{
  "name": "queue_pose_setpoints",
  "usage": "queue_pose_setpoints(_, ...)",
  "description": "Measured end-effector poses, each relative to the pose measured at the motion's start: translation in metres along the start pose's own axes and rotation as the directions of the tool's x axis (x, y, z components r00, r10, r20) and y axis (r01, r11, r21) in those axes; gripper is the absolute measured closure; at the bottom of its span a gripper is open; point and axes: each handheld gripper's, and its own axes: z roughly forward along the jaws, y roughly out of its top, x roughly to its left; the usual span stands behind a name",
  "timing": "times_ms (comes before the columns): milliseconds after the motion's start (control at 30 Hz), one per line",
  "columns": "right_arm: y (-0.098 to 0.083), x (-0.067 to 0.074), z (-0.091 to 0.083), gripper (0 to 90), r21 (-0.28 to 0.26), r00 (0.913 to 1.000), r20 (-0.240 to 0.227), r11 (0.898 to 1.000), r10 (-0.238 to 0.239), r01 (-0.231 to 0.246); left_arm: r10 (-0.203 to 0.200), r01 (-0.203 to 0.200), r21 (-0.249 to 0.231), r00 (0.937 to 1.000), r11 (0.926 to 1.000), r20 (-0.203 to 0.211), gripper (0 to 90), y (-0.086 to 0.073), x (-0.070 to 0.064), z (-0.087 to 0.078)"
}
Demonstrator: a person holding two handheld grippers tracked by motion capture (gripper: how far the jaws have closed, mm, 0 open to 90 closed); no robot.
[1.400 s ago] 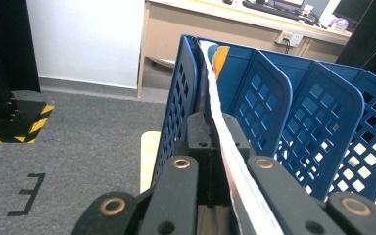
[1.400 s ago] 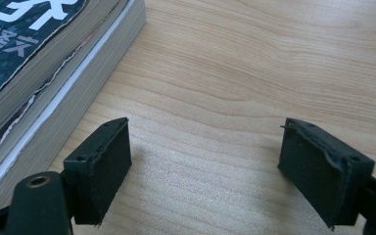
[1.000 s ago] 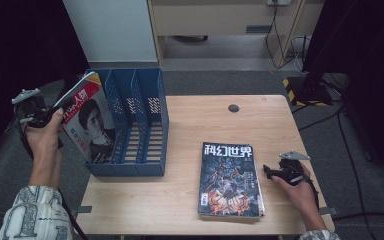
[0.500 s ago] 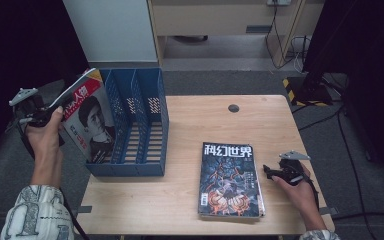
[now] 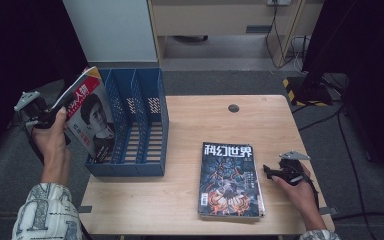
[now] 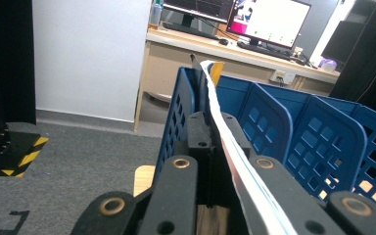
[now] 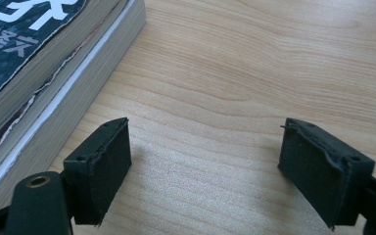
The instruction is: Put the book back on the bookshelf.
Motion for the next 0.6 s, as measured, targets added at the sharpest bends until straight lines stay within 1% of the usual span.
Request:
queue_pose_setpoints(200, 0.000, 0.000, 0.000, 19.5, 0.000, 1.0000, 0.001, 1.000, 0.001, -0.001, 0.001, -0.001, -0.015, 1.0000, 0.9999, 0.006, 85.7, -0.006, 0.002, 0.001)
queue_pose_setpoints(300, 0.000, 0.000, 0.000, 19.5, 0.000, 1.0000, 0.001, 1.000, 0.001, -0.001, -0.012, 0.012, -0.009, 0.9999, 0.9999, 0.009, 85.4, -0.008, 0.003, 0.002)
queue_pose_setpoints(600, 0.000, 0.000, 0.000, 19.5, 0.000, 1.0000, 0.001, 1.000, 0.001, -0.001, -0.012, 0.012, 0.012, 0.9999, 0.9999, 0.004, 84.7, -0.014, 0.003, 0.003)
